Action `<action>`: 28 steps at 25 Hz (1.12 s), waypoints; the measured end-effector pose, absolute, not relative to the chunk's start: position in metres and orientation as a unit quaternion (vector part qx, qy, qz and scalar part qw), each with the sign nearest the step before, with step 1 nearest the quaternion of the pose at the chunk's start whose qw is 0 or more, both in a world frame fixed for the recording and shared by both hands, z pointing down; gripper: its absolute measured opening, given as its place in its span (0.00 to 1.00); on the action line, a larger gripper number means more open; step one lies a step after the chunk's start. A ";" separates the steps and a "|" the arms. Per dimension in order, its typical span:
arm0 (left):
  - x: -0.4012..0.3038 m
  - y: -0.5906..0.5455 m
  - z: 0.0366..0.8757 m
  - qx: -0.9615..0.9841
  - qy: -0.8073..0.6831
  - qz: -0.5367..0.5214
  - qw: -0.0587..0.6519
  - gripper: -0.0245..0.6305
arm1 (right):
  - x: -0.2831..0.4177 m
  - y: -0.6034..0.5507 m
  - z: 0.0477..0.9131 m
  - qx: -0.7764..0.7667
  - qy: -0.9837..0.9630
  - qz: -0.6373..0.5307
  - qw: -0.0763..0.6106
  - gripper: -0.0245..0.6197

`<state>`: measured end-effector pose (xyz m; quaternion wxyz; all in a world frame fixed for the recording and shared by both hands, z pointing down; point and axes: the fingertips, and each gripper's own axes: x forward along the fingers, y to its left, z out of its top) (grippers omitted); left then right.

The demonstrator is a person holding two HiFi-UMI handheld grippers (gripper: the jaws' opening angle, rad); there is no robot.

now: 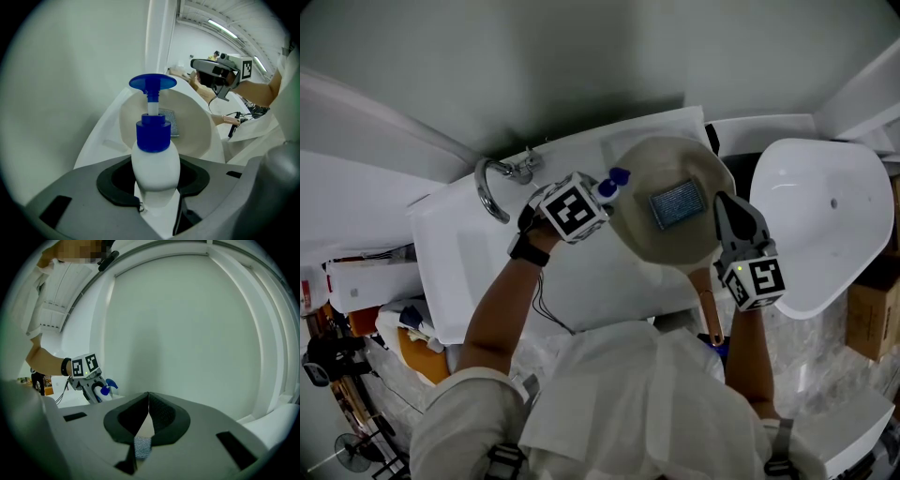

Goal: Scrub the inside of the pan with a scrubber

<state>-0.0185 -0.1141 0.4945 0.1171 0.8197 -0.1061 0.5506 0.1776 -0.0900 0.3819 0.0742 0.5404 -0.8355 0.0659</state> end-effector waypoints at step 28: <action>-0.069 -0.278 0.524 0.878 -0.419 0.207 0.099 0.35 | 0.170 -0.103 0.395 0.529 -0.838 0.070 0.118 0.05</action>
